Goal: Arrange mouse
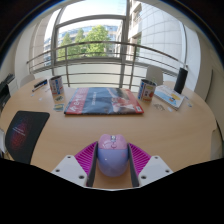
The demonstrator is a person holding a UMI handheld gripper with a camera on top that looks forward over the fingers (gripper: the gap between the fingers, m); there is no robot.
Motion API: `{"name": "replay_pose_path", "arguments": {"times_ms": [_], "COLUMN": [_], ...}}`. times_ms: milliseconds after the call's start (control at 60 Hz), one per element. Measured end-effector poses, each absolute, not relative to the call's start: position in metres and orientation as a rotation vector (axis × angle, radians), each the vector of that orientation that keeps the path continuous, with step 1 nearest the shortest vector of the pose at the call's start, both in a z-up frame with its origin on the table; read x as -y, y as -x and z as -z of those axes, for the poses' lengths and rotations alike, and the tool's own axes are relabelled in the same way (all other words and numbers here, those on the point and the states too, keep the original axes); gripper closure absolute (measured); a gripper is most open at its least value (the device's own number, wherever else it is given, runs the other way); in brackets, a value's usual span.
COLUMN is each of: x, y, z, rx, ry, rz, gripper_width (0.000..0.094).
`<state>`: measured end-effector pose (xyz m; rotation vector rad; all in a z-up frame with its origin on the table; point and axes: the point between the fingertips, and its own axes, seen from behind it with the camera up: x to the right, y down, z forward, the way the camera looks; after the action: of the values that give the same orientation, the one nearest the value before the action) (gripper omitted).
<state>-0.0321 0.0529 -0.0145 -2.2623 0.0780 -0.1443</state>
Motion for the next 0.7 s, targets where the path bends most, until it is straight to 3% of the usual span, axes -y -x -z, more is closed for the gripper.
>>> {"name": "replay_pose_path", "arguments": {"times_ms": [150, 233, 450, 517, 583, 700], "x": [-0.053, -0.054, -0.068, -0.073, -0.077, -0.096], "y": [0.030, 0.030, 0.114, 0.164, 0.230, 0.318], "z": [0.011, -0.018, -0.198, -0.230, -0.238, -0.163], "rx": [-0.139, -0.165, -0.244, -0.229, -0.209, -0.146], "ry": [2.280, 2.237, 1.954, 1.897, 1.882, 2.006], "rz": [0.181, 0.237, 0.221, 0.185, 0.126, 0.051], "gripper_width": [0.0491, 0.0492, 0.0494, 0.0494, 0.0495, 0.0496]}}
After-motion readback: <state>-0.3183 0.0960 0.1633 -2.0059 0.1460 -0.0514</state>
